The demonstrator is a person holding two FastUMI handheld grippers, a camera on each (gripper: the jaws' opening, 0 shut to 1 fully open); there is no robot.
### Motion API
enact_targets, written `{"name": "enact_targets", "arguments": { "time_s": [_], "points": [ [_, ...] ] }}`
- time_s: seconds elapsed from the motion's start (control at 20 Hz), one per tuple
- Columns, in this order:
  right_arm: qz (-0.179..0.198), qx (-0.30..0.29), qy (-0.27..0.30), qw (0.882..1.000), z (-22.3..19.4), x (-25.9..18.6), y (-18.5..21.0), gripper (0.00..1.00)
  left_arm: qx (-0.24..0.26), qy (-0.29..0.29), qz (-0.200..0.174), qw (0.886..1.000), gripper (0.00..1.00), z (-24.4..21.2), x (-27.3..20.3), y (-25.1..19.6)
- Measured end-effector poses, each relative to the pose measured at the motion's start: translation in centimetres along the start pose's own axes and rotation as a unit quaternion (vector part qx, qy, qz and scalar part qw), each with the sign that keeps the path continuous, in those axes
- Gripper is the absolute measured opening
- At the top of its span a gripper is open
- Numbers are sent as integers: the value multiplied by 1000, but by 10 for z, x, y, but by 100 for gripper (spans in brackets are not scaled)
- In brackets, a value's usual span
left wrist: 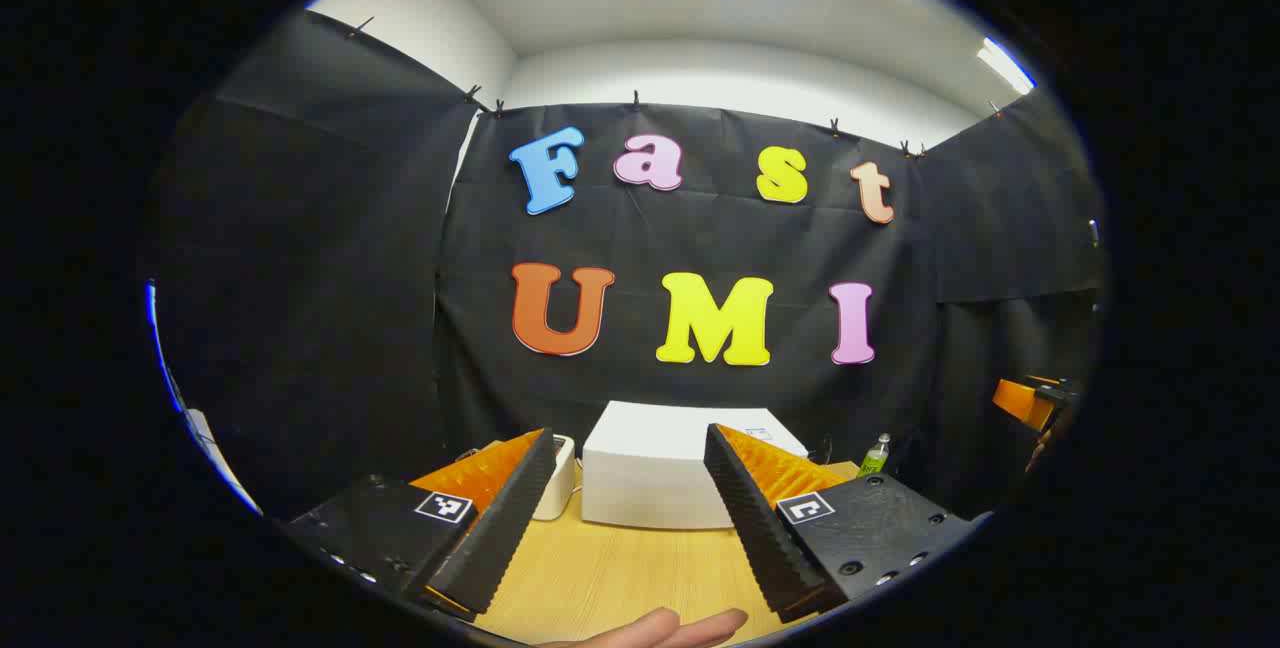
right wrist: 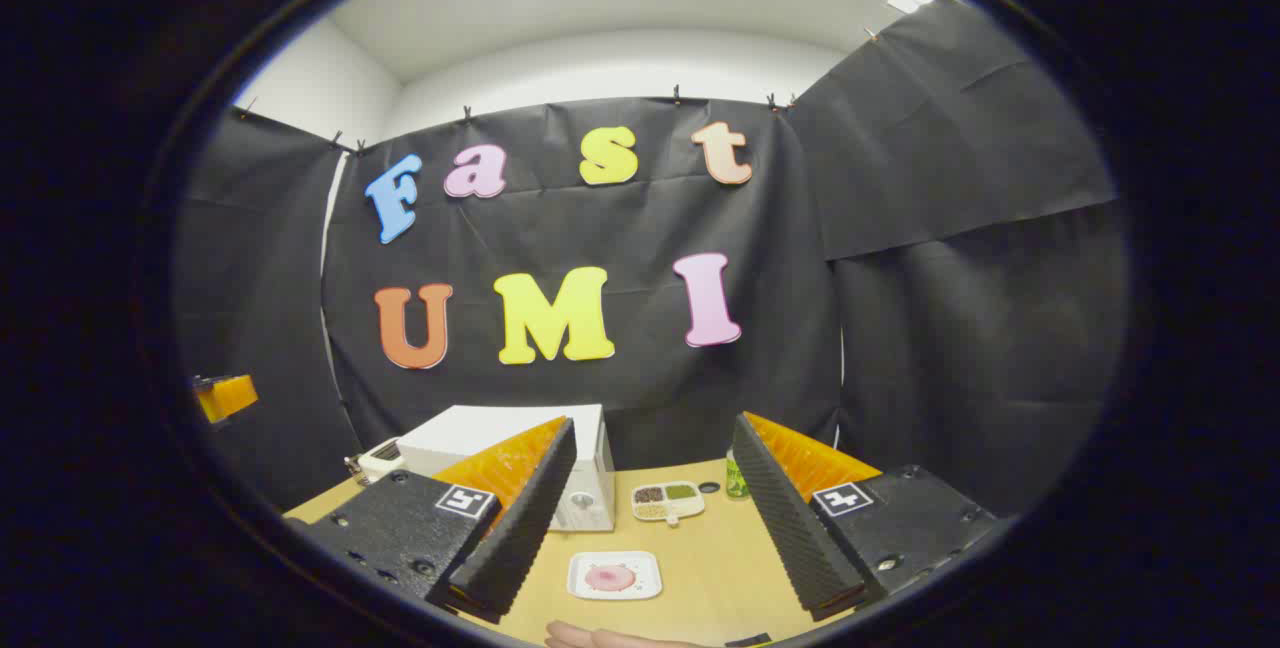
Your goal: Open the microwave oven with the left hand, put the food in, and close the microwave oven.
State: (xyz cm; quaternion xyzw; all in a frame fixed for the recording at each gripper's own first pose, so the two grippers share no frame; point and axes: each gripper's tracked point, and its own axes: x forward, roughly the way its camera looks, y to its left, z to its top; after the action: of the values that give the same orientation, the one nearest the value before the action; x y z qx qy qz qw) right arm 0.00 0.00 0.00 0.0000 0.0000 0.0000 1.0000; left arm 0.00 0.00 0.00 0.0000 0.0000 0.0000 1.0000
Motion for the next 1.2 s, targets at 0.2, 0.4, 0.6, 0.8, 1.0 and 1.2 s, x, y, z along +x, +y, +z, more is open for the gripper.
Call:
{"name": "enact_targets", "arguments": {
  "time_s": [0.2, 0.4, 0.6, 0.8, 1.0, 1.2],
  "points": [
    [-8, -2, 0, 1000, -1, 1, -9, 100, 6, 4, -12, 1000, 95, -4, 2, -11],
    [-13, -2, -5, 1000, -1, 2, -16, 100, 12, 4, -15, 1000, 95, -5, 6, -18],
    [-14, -1, -7, 1000, -4, 2, -22, 92, 11, 8, -22, 1000, 94, -12, 16, -28],
    [-12, 8, -12, 1000, -9, 4, -28, 92, 18, -11, -36, 999, 94, -12, 30, -44],
    [5, 20, -11, 1000, -19, 5, -31, 92, 12, -46, -76, 996, 94, -17, 52, -72],
    [-2, 23, -17, 1000, -19, 3, -45, 100, 32, -13, -76, 996, 94, -58, 84, -92]
  ]
}}
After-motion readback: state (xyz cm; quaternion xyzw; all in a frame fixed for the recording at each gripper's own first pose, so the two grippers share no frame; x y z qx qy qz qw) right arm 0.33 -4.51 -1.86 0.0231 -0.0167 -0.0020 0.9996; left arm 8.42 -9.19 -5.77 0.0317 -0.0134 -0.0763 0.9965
